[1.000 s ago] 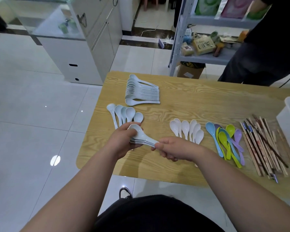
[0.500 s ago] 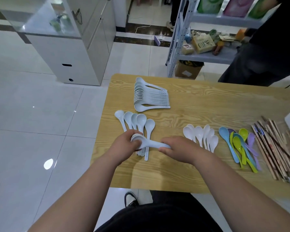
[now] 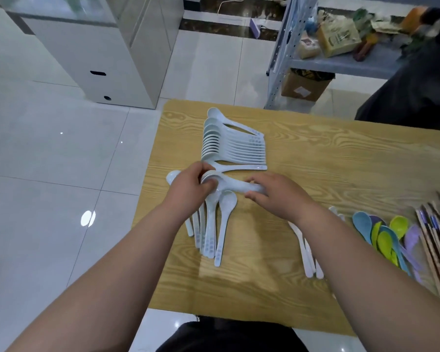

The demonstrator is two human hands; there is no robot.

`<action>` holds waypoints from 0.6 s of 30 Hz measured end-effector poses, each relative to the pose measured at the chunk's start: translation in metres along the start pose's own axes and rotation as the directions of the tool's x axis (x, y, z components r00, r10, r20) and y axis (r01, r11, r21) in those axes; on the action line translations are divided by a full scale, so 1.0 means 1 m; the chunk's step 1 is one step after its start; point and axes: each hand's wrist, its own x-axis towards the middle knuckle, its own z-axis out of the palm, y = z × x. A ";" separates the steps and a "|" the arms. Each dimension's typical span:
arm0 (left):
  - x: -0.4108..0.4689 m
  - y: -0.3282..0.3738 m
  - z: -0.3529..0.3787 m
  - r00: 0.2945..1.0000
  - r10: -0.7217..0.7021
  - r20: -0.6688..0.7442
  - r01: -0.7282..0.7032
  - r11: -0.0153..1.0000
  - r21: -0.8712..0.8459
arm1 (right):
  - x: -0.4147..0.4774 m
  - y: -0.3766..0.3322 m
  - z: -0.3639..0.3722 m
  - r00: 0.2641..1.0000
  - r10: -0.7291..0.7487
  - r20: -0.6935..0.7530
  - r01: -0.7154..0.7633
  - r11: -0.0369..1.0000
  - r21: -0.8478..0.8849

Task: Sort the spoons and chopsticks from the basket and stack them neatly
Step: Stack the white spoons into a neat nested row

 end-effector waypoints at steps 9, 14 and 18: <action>0.073 -0.010 0.017 0.998 0.056 -0.035 -0.051 0.989 0.136 | 0.068 0.039 0.010 0.997 -0.014 -0.081 0.010 0.999 -0.052; 0.081 -0.033 0.030 0.998 0.023 -0.060 -0.010 0.977 0.215 | 0.077 0.057 0.039 0.981 -0.117 -0.155 0.101 0.989 -0.105; 0.082 -0.044 0.035 0.995 0.056 -0.085 -0.030 0.958 0.285 | 0.077 0.064 0.058 0.945 -0.194 -0.262 0.162 0.977 -0.138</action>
